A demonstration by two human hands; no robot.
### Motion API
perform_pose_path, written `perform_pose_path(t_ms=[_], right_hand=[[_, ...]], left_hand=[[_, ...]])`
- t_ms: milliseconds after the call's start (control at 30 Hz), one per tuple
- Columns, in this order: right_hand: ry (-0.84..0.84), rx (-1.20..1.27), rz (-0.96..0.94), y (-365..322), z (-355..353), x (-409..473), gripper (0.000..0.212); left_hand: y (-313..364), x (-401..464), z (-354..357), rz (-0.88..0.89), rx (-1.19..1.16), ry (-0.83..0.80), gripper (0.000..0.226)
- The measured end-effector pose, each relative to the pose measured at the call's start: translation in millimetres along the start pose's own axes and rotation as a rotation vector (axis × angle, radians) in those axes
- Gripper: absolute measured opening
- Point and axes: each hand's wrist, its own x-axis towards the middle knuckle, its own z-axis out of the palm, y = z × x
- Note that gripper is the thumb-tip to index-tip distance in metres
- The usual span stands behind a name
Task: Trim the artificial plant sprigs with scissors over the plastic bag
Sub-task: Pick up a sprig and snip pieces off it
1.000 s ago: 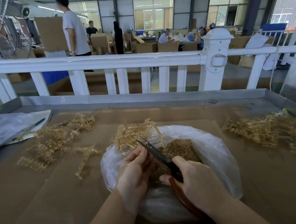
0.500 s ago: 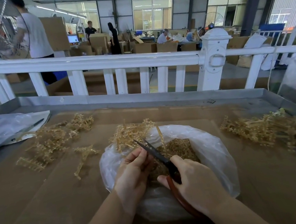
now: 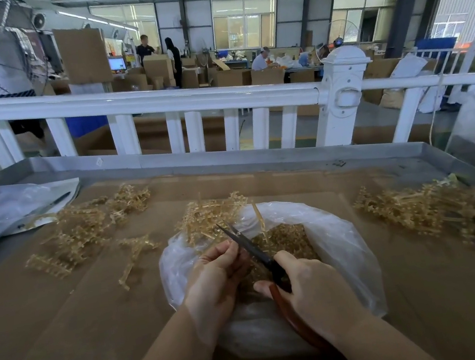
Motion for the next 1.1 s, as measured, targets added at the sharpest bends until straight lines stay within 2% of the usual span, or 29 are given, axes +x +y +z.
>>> perform_pose_path(t_ms=[233,467,767,1100], right_hand=[[0.029,0.039,0.014,1.6,-0.7,-2.2,0.039],[0.061,-0.055,-0.029,1.8,4.6,-5.8,0.045],[0.063,-0.069,-0.013,1.5,5.7,-3.9,0.043],[0.047,-0.015,-0.008,-2.4,1.9,1.0,0.040]], left_hand=[[-0.8,3.2,-4.3,0.004,-0.002,-0.037,0.007],[0.3,1.5,-0.3,0.008,0.008,0.023,0.018],[1.4,0.8,0.4,-0.015,0.003,0.005,0.020],[2.0,3.8,-1.6,-0.068,0.019,-0.026,0.005]])
